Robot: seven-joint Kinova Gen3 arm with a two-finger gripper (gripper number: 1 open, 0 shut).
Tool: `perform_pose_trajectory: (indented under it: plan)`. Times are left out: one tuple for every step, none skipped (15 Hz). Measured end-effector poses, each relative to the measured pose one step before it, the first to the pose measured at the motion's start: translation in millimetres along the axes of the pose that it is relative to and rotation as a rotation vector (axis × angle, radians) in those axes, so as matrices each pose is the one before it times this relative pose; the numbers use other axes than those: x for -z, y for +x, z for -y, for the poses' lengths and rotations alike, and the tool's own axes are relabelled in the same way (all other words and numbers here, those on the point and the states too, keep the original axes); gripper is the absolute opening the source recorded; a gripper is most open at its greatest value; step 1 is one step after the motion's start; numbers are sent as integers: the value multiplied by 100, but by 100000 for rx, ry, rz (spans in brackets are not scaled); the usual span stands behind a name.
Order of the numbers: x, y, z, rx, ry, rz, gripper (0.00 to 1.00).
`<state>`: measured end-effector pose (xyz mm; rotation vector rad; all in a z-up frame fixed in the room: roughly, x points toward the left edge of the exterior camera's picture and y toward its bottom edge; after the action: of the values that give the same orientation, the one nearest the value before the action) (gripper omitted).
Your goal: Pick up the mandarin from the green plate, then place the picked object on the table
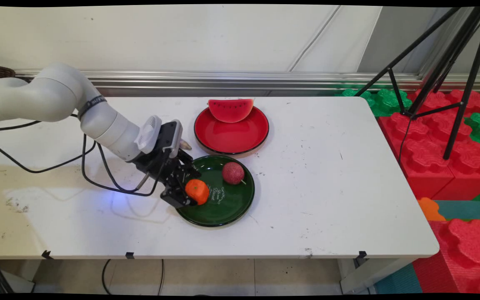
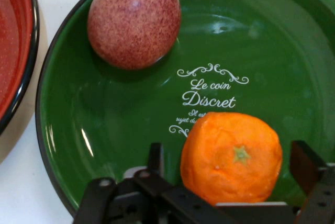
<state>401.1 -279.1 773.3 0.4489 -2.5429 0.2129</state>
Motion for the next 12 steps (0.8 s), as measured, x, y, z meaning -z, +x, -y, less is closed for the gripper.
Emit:
perform_pose_trajectory:
  plan:
    - [-129,71,-1,-221,-62,-53,0]
    - [-89,31,-8,-114,-36,-6,0]
    - [-50,19,-9,-62,-47,-17,0]
    - [-55,5,-12,-61,-95,57,0]
    - [-29,-3,-5,-30,-59,40,0]
    - [-13,-11,-8,-78,-32,24,0]
    - [-7,0,-1,-104,-24,6,0]
    - [6,30,9,-251,-62,-29,0]
    - [21,11,0,-112,-39,-17,0]
    - [88,12,0,-183,18,-115,0]
    - [70,14,5,-136,47,-88,0]
    - [152,60,18,-243,32,-222,0]
